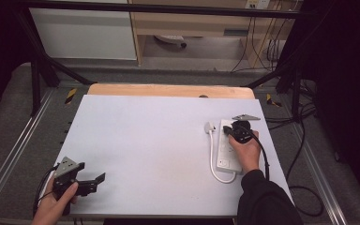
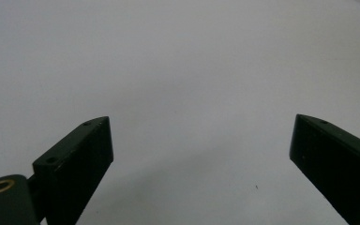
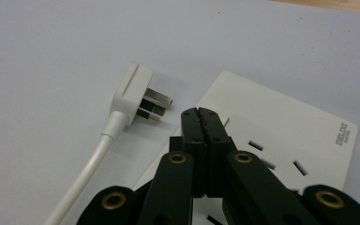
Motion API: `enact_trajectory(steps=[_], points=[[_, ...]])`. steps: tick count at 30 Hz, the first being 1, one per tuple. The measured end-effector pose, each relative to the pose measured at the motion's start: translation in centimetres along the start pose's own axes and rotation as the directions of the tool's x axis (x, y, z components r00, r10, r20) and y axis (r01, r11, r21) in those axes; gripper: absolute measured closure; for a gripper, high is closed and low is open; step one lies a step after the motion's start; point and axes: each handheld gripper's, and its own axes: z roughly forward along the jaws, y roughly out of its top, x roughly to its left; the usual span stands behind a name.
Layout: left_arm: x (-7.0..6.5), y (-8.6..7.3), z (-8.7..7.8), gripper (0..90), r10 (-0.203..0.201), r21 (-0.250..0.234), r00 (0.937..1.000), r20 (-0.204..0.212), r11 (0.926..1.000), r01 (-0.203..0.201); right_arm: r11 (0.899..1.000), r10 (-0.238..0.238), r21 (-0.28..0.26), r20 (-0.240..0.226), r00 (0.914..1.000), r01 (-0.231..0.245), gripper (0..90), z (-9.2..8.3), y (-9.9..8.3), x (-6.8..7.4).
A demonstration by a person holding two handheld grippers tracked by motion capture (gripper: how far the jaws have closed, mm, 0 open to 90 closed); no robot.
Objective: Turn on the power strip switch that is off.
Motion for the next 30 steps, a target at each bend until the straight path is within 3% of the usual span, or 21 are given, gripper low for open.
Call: enact_trajectory(steps=[30], points=[[0.04,-0.02,-0.03,6.4,-0.001,0.001,1.0,0.0,1.0,0.001,1.0,0.017,-0.019,-0.011,0.9998,-0.017,90.0,-0.09,0.17,0.05]])
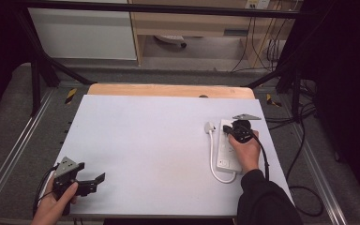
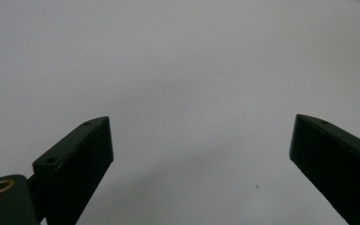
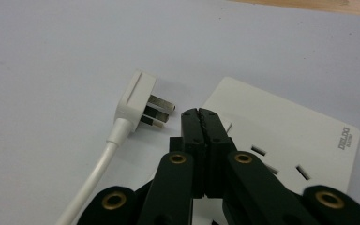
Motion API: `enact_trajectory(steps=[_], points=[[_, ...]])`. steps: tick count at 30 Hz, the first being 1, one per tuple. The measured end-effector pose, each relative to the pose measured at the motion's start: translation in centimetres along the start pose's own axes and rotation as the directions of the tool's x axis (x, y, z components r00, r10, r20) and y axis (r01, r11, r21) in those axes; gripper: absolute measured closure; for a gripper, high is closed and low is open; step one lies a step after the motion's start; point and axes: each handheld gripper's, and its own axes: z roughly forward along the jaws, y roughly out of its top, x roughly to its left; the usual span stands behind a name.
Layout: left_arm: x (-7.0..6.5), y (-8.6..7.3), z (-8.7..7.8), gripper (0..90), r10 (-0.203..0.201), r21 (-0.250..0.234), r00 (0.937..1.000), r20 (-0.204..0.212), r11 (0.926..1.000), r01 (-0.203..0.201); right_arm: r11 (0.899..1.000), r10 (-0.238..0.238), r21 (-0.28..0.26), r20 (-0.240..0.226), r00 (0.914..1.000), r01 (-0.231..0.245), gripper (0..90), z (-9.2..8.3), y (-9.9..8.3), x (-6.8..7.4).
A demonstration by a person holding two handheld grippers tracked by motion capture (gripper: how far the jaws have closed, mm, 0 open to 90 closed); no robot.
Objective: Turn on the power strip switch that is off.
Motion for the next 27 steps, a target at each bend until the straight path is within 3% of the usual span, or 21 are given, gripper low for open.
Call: enact_trajectory(steps=[16,27], points=[[0.0,0.0,0.0,6.4,0.0,0.001,1.0,0.0,1.0,0.0,1.0,-0.003,-0.02,-0.007,1.0,0.002,90.0,-0.7,0.5,0.1],[0.0,0.0,0.0,6.4,0.001,0.002,1.0,0.0,1.0,-0.001,0.999,0.006,-0.038,-0.008,0.9999,-0.006,84.5,-1.2,0.9,0.1]])
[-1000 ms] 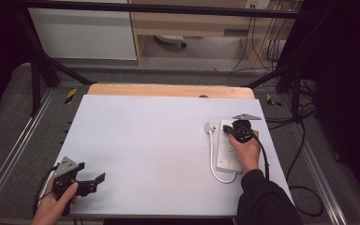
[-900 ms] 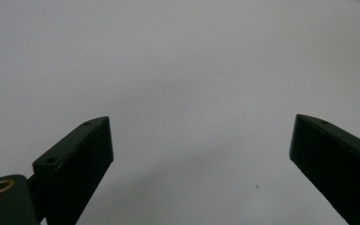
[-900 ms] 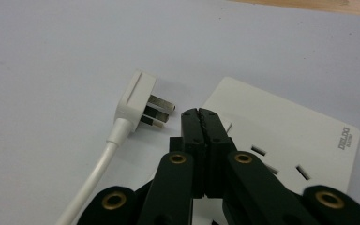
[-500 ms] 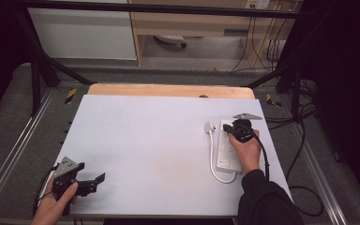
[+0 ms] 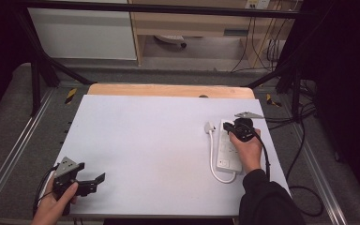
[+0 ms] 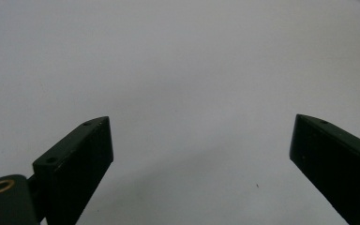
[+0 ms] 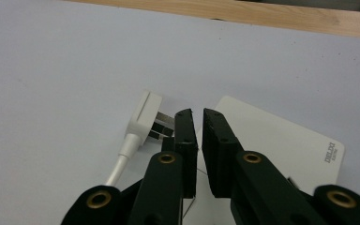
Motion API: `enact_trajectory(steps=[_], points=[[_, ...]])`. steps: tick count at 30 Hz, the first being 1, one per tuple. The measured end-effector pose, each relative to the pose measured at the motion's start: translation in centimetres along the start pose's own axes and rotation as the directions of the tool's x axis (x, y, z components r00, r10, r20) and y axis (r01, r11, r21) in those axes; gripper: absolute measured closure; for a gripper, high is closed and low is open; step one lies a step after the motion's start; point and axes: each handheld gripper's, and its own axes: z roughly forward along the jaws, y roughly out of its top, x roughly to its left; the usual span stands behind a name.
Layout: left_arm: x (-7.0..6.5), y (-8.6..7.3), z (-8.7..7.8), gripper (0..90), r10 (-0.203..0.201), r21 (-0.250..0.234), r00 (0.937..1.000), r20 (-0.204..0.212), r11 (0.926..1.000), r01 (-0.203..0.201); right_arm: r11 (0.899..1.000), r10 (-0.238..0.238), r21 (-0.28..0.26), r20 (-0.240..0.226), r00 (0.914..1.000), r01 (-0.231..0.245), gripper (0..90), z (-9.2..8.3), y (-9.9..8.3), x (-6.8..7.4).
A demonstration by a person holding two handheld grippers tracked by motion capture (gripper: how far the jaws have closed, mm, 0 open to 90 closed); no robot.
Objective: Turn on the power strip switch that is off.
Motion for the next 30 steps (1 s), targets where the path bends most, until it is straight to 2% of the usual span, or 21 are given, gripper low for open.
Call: enact_trajectory(steps=[21,30], points=[[-0.1,0.0,0.1,6.4,0.002,0.003,1.0,0.001,1.0,-0.002,0.999,0.012,-0.041,-0.031,0.9994,-0.013,62.1,-1.3,0.7,0.5],[-0.1,0.0,0.1,6.4,0.004,0.008,1.0,0.002,1.0,-0.004,0.999,0.017,-0.047,-0.041,0.999,-0.019,45.0,-2.3,1.5,0.6]])
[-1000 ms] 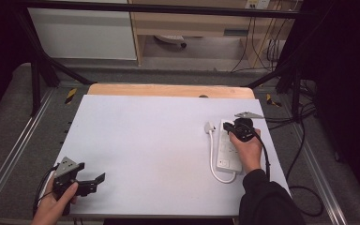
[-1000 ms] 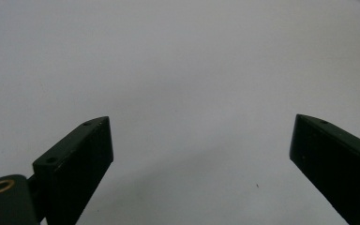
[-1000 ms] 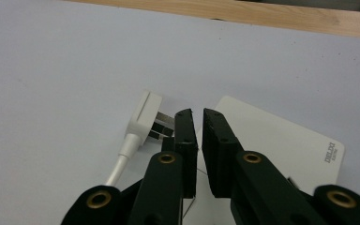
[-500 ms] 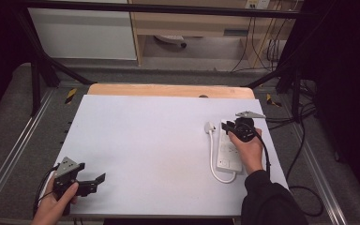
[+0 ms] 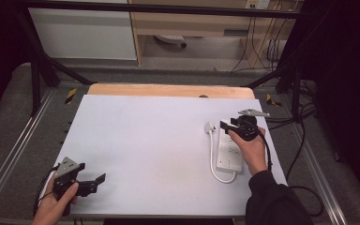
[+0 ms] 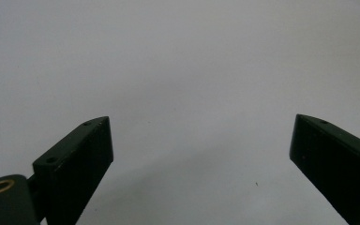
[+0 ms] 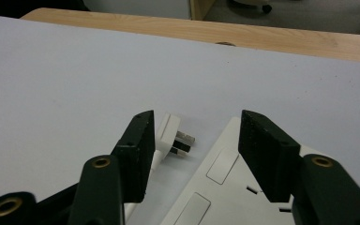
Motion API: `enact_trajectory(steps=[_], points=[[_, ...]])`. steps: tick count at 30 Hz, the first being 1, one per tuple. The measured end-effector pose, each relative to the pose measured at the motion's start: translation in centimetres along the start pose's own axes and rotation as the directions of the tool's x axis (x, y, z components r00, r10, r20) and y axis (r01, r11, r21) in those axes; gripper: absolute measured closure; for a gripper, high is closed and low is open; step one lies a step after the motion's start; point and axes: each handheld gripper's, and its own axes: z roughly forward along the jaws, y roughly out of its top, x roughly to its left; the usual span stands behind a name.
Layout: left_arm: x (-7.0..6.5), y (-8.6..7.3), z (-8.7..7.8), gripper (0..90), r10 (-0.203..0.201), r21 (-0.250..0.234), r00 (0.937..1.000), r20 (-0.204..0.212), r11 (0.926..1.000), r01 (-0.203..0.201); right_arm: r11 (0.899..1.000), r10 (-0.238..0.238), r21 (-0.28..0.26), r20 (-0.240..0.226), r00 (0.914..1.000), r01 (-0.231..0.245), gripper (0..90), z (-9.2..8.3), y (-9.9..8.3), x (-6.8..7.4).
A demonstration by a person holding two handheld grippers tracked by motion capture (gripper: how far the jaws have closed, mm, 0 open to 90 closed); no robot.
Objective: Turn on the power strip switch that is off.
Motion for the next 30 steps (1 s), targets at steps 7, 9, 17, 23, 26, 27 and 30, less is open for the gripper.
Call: enact_trajectory(steps=[7,9,17,23,26,27,30], points=[[0.0,0.0,0.0,6.4,0.002,0.003,1.0,-0.001,1.0,-0.002,1.0,0.009,-0.006,0.001,1.0,-0.009,35.1,-0.7,0.4,0.2],[0.0,0.0,0.0,6.4,0.001,0.002,1.0,-0.001,1.0,-0.001,1.0,0.016,-0.008,-0.004,0.9999,-0.016,33.8,-1.0,0.6,0.3],[0.0,0.0,0.0,6.4,0.001,0.003,1.0,-0.001,1.0,-0.001,1.0,0.009,-0.02,-0.012,0.9999,-0.009,25.2,-2.0,0.9,0.6],[0.0,0.0,0.0,6.4,0.002,0.004,1.0,0.001,1.0,-0.002,0.999,0.013,-0.037,-0.003,0.9999,-0.014,12.7,-2.9,1.0,0.6],[0.0,0.0,0.0,6.4,0.001,0.006,1.0,0.001,1.0,-0.001,0.998,0.022,-0.056,-0.014,0.9996,-0.023,5.6,-3.4,1.1,0.6],[-0.1,0.0,0.0,6.4,0.001,0.006,1.0,0.0,1.0,-0.001,0.998,0.013,-0.064,-0.01,0.9999,-0.013,4.2,-3.6,1.0,0.7],[-0.1,0.0,0.0,6.4,0.0,0.006,1.0,0.0,1.0,0.0,0.995,-0.013,-0.099,-0.004,0.9999,0.012,3.5,-4.3,1.0,0.8]])
